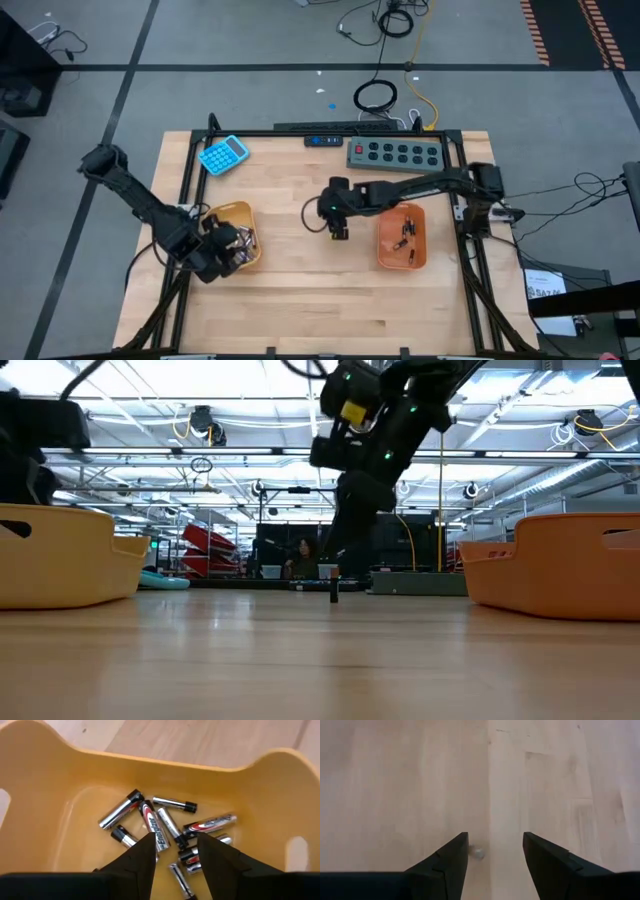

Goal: Sort batteries
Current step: Put the brown battery into the orange bin

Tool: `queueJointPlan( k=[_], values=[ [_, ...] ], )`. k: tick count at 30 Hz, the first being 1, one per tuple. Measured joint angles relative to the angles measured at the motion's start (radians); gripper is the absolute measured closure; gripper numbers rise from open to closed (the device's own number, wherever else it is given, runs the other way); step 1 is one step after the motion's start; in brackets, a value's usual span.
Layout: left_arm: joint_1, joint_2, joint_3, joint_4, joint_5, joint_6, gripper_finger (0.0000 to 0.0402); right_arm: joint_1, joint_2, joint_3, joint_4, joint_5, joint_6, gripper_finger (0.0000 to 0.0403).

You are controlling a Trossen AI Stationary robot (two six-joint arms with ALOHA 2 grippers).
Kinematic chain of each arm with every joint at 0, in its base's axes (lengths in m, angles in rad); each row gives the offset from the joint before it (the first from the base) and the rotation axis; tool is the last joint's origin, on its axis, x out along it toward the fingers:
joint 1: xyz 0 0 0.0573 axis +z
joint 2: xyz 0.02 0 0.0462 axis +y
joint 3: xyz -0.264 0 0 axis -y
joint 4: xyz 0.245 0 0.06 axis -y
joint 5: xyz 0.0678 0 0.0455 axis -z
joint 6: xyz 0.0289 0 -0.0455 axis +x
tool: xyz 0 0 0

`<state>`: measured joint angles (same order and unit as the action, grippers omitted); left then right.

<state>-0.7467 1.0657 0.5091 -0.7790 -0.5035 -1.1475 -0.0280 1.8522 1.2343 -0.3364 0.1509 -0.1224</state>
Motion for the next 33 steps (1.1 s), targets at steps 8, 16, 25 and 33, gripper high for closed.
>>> queueJointPlan(
  k=[8, 16, 25, 33],
  values=[
    [-0.077, 0.000, 0.000, -0.009, -0.048, -0.052, 0.0245, -0.059, 0.085, 0.018, -0.001, -0.055, 0.028, 0.0226],
    [-0.109, 0.000, 0.000, -0.028, -0.056, -0.078, 0.0244, -0.076, 0.158, 0.018, 0.006, -0.114, 0.032, 0.0286],
    [-0.111, 0.000, 0.000, -0.026, -0.055, -0.078, 0.0244, -0.075, 0.137, 0.017, 0.082, -0.147, 0.024, 0.0387],
    [-0.111, 0.000, 0.000, -0.023, -0.057, -0.078, 0.0244, -0.073, -0.014, 0.016, -0.141, -0.141, 0.195, 0.0361]
  ],
)
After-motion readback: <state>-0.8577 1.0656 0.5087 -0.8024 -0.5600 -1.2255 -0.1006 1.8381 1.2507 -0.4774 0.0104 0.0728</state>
